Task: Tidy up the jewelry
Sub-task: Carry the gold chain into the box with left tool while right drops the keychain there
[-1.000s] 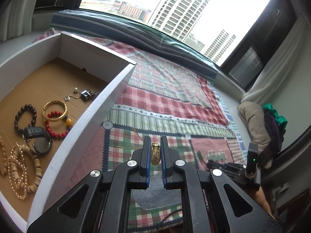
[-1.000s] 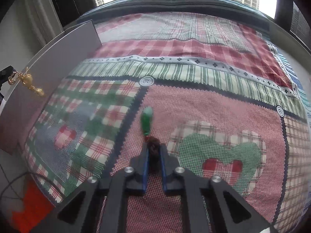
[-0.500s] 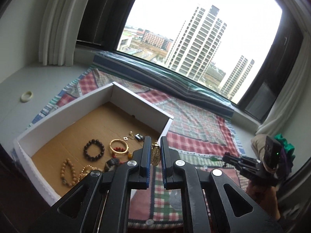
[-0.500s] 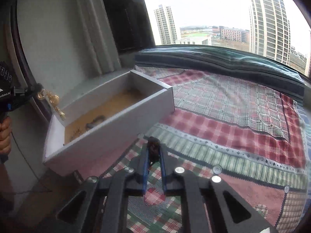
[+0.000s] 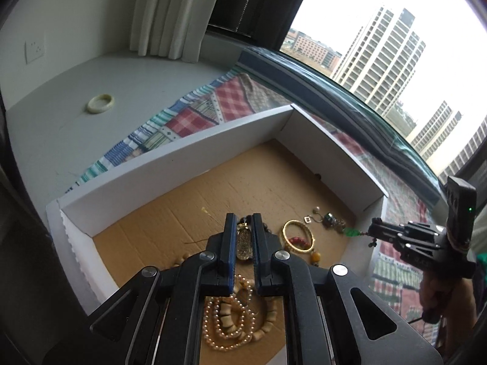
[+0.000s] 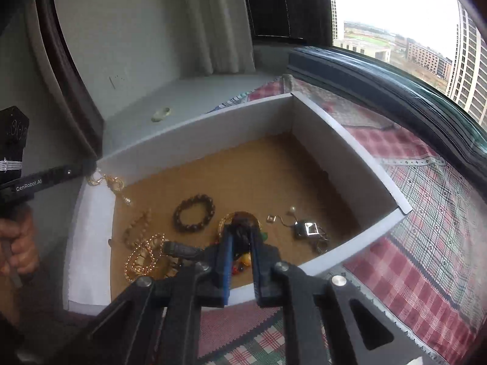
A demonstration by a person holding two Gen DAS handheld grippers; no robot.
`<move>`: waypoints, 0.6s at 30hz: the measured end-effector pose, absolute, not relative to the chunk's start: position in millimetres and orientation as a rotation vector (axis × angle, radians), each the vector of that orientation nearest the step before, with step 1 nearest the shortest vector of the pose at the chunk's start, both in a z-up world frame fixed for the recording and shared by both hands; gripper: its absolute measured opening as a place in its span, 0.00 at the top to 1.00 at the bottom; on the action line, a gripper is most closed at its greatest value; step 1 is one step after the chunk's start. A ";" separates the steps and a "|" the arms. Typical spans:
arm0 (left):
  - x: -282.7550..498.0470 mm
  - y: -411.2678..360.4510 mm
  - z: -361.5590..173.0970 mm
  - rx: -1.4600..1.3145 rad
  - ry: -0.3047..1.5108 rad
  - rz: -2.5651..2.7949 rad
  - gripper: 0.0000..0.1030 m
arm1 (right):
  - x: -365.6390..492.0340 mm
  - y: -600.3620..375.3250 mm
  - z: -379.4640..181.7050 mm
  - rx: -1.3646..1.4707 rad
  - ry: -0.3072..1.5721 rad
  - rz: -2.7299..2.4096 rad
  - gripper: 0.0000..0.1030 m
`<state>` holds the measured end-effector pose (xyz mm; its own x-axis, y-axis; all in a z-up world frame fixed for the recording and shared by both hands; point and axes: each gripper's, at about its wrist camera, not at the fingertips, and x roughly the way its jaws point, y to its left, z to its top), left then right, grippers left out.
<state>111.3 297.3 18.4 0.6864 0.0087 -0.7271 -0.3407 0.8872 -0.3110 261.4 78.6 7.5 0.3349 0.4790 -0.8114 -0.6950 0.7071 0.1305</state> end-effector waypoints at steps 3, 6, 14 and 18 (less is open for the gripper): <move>124.8 300.9 -1.0 -0.444 0.830 0.262 0.91 | 282.8 93.4 -25.8 -0.315 1.038 0.717 0.87; 123.0 298.8 -9.5 -0.438 0.836 0.307 0.61 | 297.8 87.7 -43.1 -0.305 1.075 0.694 0.78; 93.5 242.0 21.0 -0.176 0.730 0.490 0.01 | 293.0 70.5 -7.0 -0.238 0.966 0.665 0.45; 81.5 210.9 32.2 -0.080 0.694 0.613 0.01 | 281.5 74.0 6.6 -0.259 0.903 0.644 0.23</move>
<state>81.5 210.9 32.1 0.6015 0.5024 -0.6212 -0.5543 0.8224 0.1284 281.5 74.0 6.6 0.4490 0.4088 -0.7946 -0.6183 0.7841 0.0540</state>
